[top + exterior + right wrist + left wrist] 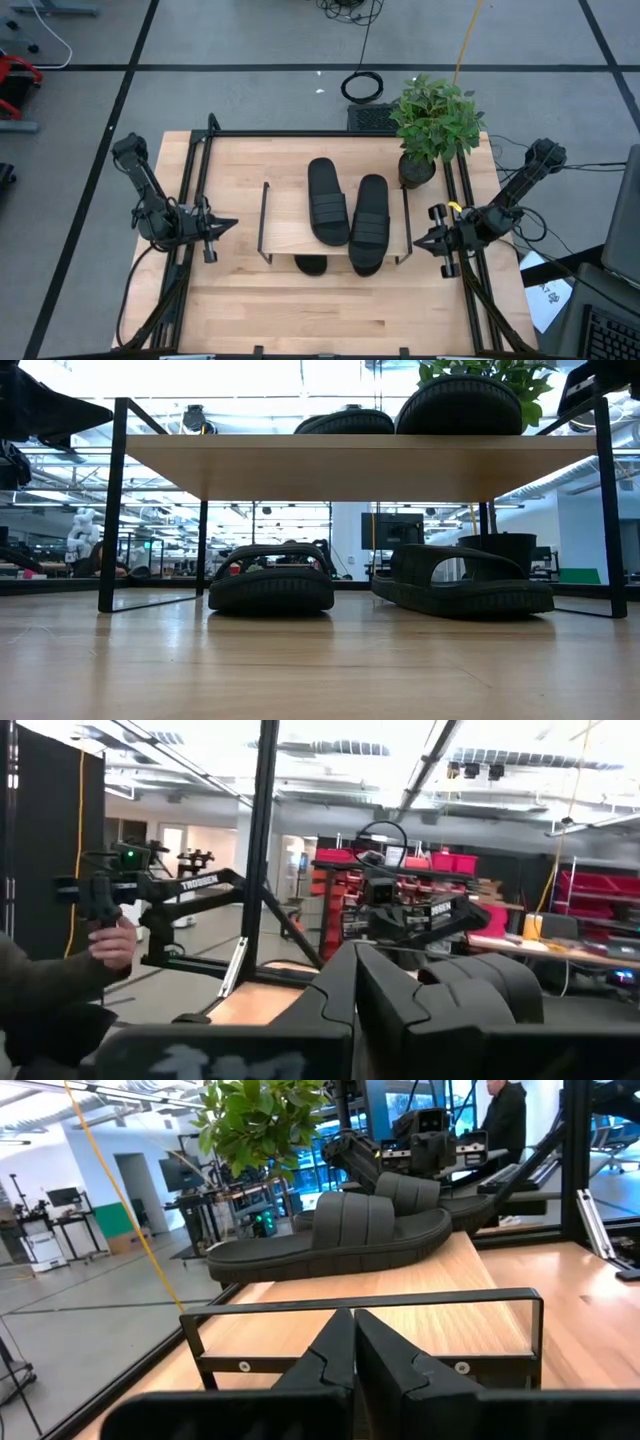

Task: Pick and place slides into the shelf
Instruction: Return to Home Position

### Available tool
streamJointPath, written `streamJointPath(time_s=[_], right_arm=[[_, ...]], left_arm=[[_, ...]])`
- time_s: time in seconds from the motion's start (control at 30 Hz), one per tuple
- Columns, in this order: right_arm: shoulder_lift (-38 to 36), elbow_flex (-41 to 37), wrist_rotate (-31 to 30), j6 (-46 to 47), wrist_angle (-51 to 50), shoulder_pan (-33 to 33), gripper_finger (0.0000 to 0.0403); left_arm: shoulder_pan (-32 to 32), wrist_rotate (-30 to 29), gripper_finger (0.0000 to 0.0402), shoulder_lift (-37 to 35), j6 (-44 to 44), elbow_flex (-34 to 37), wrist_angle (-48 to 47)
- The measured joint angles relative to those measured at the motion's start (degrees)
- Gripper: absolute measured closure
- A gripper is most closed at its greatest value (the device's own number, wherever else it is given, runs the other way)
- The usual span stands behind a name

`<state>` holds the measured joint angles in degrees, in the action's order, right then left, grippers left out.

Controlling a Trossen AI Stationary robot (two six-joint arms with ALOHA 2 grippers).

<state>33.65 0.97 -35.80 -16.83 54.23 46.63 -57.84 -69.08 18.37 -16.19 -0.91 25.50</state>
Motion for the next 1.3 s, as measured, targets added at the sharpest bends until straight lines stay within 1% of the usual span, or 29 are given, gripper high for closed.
streamJointPath(time_s=[0.37,0.67,1.3], right_arm=[[0.0,-0.1,0.0,-0.6,1.6,0.0,0.0403],[0.0,-0.1,-0.1,-0.4,0.7,0.0,0.0403],[0.0,-0.1,-0.1,-0.4,0.7,0.0,0.0403]], left_arm=[[0.0,0.0,0.0400,0.0,-0.1,0.0,0.0],[0.0,0.0,0.0382,0.0,-0.1,0.0,0.0],[0.0,0.1,0.0380,0.0,-0.1,0.0,0.0]])
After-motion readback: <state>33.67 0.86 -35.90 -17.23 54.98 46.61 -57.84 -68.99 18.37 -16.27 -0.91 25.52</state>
